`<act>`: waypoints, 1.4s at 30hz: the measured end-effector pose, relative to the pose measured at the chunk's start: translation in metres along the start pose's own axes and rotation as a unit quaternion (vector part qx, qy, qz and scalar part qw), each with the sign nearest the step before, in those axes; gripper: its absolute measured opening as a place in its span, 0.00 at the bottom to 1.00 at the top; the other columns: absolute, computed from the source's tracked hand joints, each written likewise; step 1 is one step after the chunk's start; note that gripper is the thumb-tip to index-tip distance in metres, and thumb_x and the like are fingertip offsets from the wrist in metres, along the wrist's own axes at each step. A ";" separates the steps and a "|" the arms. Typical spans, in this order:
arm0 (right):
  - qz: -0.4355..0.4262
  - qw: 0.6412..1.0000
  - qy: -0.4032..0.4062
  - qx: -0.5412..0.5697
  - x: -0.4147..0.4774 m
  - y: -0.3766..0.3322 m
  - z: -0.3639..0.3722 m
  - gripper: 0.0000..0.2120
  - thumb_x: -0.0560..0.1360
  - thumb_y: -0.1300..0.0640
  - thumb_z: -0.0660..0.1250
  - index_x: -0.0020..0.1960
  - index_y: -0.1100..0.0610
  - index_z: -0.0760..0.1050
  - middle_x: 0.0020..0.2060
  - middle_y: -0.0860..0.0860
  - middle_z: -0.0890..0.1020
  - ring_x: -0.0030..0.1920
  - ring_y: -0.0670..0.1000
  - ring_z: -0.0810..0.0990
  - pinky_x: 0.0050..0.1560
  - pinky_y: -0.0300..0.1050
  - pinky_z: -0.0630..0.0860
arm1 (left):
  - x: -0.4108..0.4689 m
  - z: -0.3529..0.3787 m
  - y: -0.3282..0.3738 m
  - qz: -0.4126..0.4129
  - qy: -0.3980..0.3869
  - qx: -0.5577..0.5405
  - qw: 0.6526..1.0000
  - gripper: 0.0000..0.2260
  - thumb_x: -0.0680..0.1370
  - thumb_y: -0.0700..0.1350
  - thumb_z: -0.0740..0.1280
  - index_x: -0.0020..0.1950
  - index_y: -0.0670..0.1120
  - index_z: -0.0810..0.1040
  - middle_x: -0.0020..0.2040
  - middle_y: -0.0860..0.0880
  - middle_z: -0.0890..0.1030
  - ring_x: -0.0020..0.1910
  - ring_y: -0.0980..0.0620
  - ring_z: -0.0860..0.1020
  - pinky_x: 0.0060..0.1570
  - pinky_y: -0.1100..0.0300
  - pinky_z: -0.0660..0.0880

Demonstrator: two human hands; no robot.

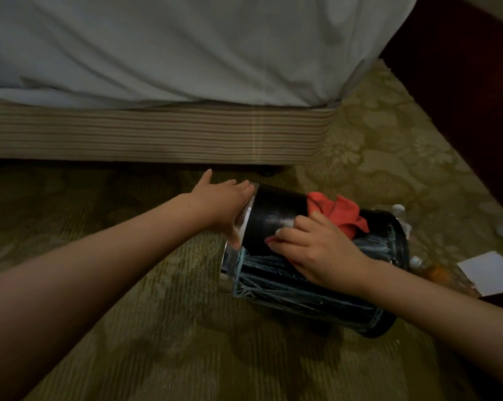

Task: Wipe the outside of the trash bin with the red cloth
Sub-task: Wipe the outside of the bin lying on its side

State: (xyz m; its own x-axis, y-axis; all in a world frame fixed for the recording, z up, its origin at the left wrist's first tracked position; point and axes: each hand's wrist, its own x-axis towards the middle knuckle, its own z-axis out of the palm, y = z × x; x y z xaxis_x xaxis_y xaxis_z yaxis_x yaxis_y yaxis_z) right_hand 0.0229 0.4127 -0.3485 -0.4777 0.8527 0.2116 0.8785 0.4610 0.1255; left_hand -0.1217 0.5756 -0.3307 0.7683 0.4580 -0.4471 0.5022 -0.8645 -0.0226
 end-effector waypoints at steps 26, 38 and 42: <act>0.037 0.999 -0.007 -0.012 0.027 -0.012 -0.002 0.13 0.68 0.57 0.71 0.52 0.54 0.81 0.44 0.48 0.81 0.40 0.52 0.77 0.38 0.45 0.69 | -0.002 -0.002 0.002 0.003 0.002 0.028 1.000 0.51 0.66 0.59 0.73 0.76 0.49 0.43 0.77 0.51 0.47 0.76 0.50 0.48 0.71 0.42 0.45; 0.061 0.997 -0.048 -0.021 -0.017 0.016 -0.029 0.13 0.64 0.60 0.75 0.49 0.56 0.83 0.42 0.49 0.82 0.37 0.54 0.78 0.41 0.48 0.72 | -0.007 0.001 -0.001 0.035 0.031 0.053 0.998 0.51 0.65 0.61 0.72 0.76 0.48 0.44 0.77 0.50 0.49 0.76 0.49 0.49 0.71 0.42 0.45; 0.041 0.993 -0.104 -0.038 0.027 -0.005 -0.013 0.14 0.74 0.55 0.63 0.58 0.52 0.78 0.51 0.47 0.79 0.48 0.52 0.75 0.46 0.48 0.68 | -0.007 -0.001 0.002 0.021 0.022 0.065 0.997 0.51 0.66 0.61 0.72 0.76 0.48 0.43 0.77 0.51 0.49 0.76 0.50 0.49 0.71 0.42 0.46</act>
State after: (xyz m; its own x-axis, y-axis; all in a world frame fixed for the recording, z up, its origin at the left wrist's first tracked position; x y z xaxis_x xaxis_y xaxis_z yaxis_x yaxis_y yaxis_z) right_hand 0.0058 0.4302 -0.3305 -0.3846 0.9228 0.0214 0.9076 0.3738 0.1909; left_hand -0.1259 0.5707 -0.3269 0.8061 0.4265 -0.4102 0.4151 -0.9016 -0.1217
